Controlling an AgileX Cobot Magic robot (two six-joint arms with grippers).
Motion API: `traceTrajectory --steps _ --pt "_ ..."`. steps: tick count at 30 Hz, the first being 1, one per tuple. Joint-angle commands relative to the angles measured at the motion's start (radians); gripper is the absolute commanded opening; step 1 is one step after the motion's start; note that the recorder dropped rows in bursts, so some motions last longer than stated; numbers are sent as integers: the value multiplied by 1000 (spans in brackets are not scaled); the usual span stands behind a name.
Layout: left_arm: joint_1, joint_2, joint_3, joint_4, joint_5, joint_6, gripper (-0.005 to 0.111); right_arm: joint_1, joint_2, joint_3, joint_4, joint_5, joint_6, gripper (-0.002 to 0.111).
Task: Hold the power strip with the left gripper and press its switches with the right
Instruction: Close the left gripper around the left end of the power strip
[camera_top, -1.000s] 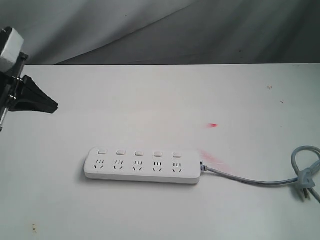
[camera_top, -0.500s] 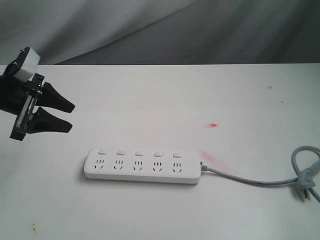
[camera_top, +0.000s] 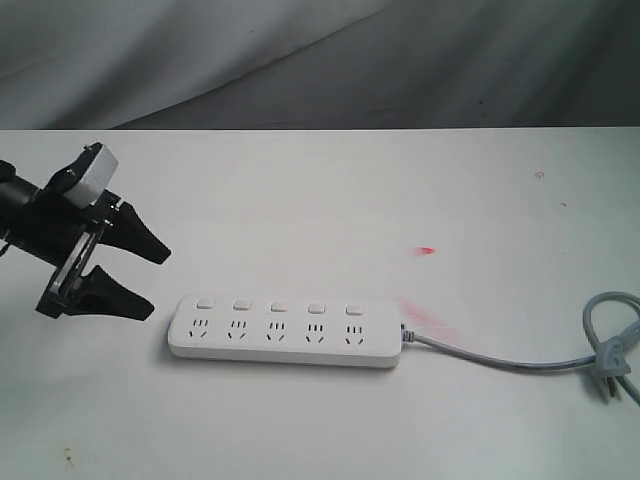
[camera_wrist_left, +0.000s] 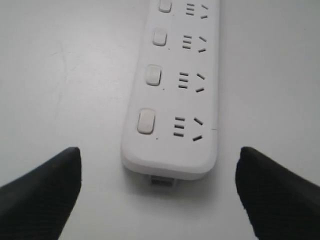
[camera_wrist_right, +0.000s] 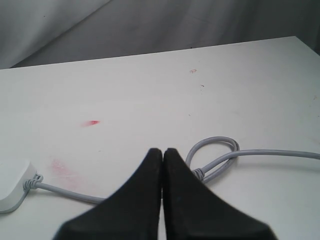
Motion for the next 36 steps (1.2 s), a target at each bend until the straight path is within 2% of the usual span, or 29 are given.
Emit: traceTrajectory --steps 1,5,14,20,29,36 --pt "-44 13 3 27 9 7 79 -8 -9 3 -12 -1 -3 0" --pt "-67 28 3 23 9 7 79 -8 -9 3 -12 -1 -3 0" --pt "-73 85 3 27 5 7 79 -8 -9 3 -12 -1 -3 0" --pt "-73 95 -29 -63 -14 7 79 -8 -9 3 -12 -1 -3 0" --pt "-73 140 -37 4 -3 7 79 -8 -9 3 -12 -1 -3 0" --pt "-73 147 -37 -21 -5 7 79 -8 -9 3 -12 -1 -3 0"
